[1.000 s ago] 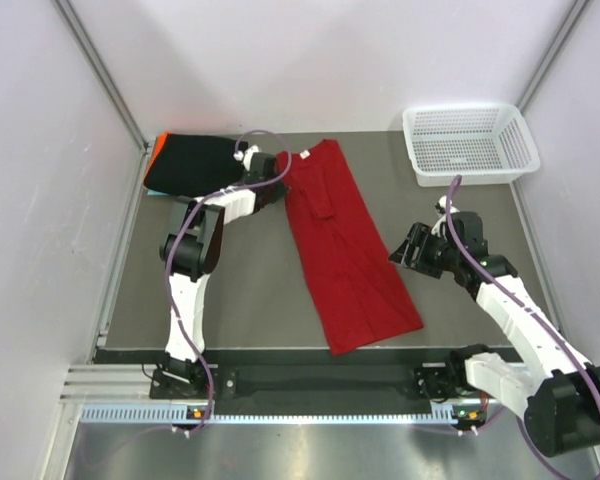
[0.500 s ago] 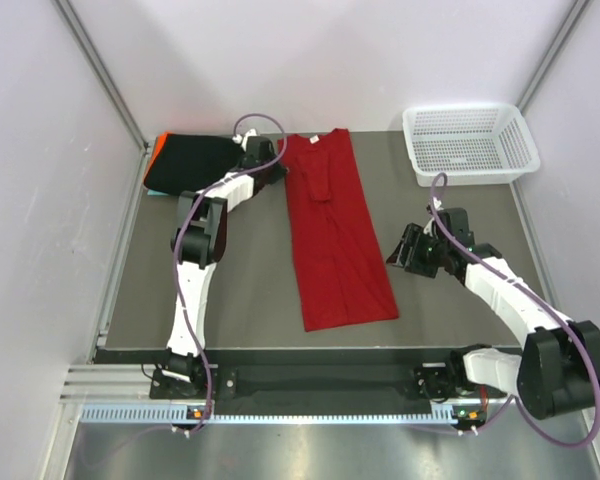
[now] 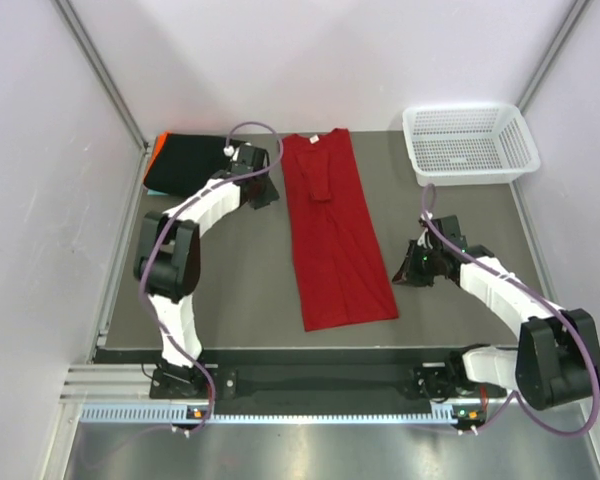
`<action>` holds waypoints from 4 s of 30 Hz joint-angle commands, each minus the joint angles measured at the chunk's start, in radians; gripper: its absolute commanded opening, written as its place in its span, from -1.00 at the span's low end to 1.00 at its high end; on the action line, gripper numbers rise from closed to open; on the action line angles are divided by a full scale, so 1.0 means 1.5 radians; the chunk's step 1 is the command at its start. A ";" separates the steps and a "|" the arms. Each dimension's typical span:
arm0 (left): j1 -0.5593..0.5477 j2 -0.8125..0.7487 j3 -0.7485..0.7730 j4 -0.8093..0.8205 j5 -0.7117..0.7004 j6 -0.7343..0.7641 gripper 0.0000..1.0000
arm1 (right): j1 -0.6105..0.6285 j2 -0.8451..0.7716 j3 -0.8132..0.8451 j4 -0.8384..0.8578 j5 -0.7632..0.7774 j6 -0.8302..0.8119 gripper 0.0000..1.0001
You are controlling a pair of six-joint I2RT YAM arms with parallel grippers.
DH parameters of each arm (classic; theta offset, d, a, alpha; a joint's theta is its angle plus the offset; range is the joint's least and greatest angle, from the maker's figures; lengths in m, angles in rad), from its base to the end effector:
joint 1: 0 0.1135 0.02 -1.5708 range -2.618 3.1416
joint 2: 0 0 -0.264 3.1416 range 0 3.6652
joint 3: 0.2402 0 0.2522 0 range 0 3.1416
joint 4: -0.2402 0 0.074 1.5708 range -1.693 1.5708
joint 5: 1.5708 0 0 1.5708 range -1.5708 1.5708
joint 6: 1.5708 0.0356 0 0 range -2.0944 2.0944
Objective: Fold and stack the t-shirts
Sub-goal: Fold the tshirt
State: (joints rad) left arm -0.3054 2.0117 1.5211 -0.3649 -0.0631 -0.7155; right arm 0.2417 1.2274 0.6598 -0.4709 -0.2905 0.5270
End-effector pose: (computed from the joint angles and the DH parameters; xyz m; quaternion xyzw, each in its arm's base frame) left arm 0.4287 -0.1328 0.2071 -0.2014 0.9144 -0.1452 0.3197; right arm 0.2158 0.0637 0.1878 0.0980 0.9503 0.2270 0.1889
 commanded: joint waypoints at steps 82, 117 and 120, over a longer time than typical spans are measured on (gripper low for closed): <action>-0.374 -0.517 -0.586 -0.116 -0.003 -0.099 -0.16 | 0.401 -0.049 -0.001 -0.092 0.247 0.192 0.24; -0.373 -0.572 -0.646 -0.070 0.068 -0.152 -0.10 | 0.403 -0.131 -0.142 -0.038 0.264 0.230 -1.00; -0.374 -0.562 -0.662 -0.051 0.070 -0.158 -0.13 | 0.402 -0.151 -0.151 -0.031 0.255 0.230 -1.00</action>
State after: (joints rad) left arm -0.8639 1.1545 0.5526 -0.4900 0.0261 -0.9272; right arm 0.8295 1.0386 0.4438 -0.5224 0.0856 0.8661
